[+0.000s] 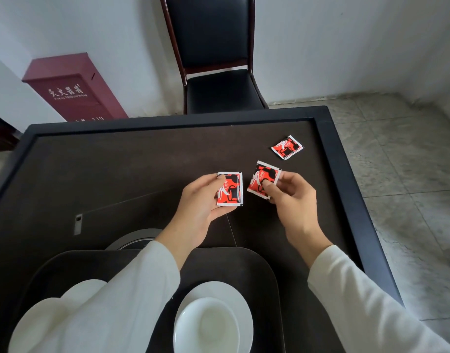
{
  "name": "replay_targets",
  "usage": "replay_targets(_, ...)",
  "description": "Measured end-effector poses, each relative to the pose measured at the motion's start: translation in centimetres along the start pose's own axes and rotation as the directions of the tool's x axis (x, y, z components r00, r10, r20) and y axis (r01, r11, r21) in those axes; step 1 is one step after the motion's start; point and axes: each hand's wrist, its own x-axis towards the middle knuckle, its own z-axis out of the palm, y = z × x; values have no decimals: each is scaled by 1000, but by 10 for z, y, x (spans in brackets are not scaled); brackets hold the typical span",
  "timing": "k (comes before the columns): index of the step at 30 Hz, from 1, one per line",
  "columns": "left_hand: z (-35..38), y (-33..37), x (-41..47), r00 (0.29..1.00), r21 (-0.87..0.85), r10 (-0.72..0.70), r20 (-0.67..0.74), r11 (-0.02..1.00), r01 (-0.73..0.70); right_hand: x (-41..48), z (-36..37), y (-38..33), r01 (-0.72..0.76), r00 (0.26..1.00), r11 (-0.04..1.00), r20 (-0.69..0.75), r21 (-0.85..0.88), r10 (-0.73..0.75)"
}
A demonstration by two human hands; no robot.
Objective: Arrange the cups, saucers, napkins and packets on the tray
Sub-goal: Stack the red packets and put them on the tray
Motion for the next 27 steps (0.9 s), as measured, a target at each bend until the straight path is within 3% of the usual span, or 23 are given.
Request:
replay_targets(3, 1, -2, 0, 1000, 6, -5, -3, 1000, 5, -3, -2, -11, -2, 998, 993, 56, 122, -5)
replay_targets(6, 3, -3, -1, 999, -1, -19, 42, 1000, 19, -7, -4, -17, 9, 989, 993, 145, 114, -26)
replay_targets(11, 14, -3, -5, 986, 20, 12, 167, 1000, -16, -12, -6, -19, 82, 966, 991, 254, -106, -53)
replay_targets(20, 32, -3, 4, 991, 112, 37, 132, 992, -52, 12, -24, -29, 219, 957, 866, 272, -449, -101)
replay_targets(22, 33, -5, 8, 990, 123, 38, 135, 991, -55, 34, -31, -34, 271, 955, 802, 253, -533, -155)
replay_targets(27, 35, -11, 20, 991, 165, 30, 131, 985, -51, 90, -40, -49, 407, 912, 483, 319, -775, -257)
